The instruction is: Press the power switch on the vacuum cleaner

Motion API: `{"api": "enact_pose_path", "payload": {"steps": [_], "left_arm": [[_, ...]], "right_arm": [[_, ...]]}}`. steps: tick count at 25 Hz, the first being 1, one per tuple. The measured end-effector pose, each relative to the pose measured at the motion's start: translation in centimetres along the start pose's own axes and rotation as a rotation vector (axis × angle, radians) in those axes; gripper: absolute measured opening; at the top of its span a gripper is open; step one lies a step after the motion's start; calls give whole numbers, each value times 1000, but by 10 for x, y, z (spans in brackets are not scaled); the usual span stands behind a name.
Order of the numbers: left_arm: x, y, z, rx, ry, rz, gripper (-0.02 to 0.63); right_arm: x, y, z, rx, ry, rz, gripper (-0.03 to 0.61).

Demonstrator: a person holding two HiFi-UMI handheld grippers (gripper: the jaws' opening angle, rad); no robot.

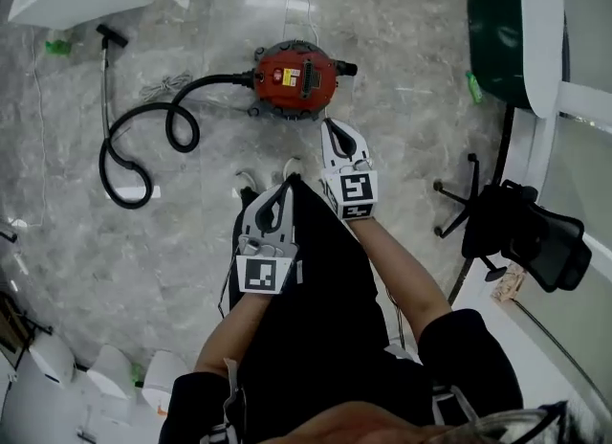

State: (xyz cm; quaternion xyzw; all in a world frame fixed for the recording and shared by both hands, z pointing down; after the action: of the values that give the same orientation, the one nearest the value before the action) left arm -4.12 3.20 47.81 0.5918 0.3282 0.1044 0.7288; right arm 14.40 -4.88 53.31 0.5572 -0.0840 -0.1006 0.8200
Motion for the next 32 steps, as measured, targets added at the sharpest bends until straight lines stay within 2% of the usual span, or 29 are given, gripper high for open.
{"api": "enact_pose_path", "payload": {"steps": [3, 6, 9, 11, 14, 18, 21, 26, 29, 32], "left_arm": [[8, -33, 0, 25, 39, 31, 18], [16, -64, 5, 50, 88, 68, 18], [25, -94, 11, 75, 138, 89, 18], [34, -110, 9, 82, 166, 66, 18], [49, -127, 7, 84, 186, -15, 18], [66, -161, 11, 158, 271, 103, 18], [57, -172, 17, 210, 327, 148, 18], [37, -190, 20, 253, 303, 211, 18], [45, -197, 19, 286, 301, 206, 18], [51, -198, 15, 276, 272, 175, 18]], "right_arm": [[-24, -32, -45, 62, 5, 56, 15], [-44, -57, -81, 140, -21, 50, 15], [-49, -90, -108, 224, 0, 74, 15], [-49, -115, -127, 266, 10, 105, 15], [-51, -143, -156, 323, 4, 113, 15], [-58, -175, -178, 398, 17, 106, 15], [-63, -189, -182, 459, 45, 116, 15], [-63, -205, -177, 512, 31, 63, 15], [-60, -210, -174, 524, 33, 41, 15], [-57, -209, -171, 520, 34, 62, 15]]}}
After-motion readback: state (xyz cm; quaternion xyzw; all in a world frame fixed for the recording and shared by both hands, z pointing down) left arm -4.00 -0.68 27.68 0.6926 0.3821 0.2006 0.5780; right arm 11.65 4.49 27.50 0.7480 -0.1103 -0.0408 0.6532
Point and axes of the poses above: the fingertips, and each gripper's own axes: z forward along the fingers, x to its right, y out of its underside, the point moved 9 cm from there along -z, backward along the fingers, and after that the axes turned 13 degrees about x, right-handed, at the moved point
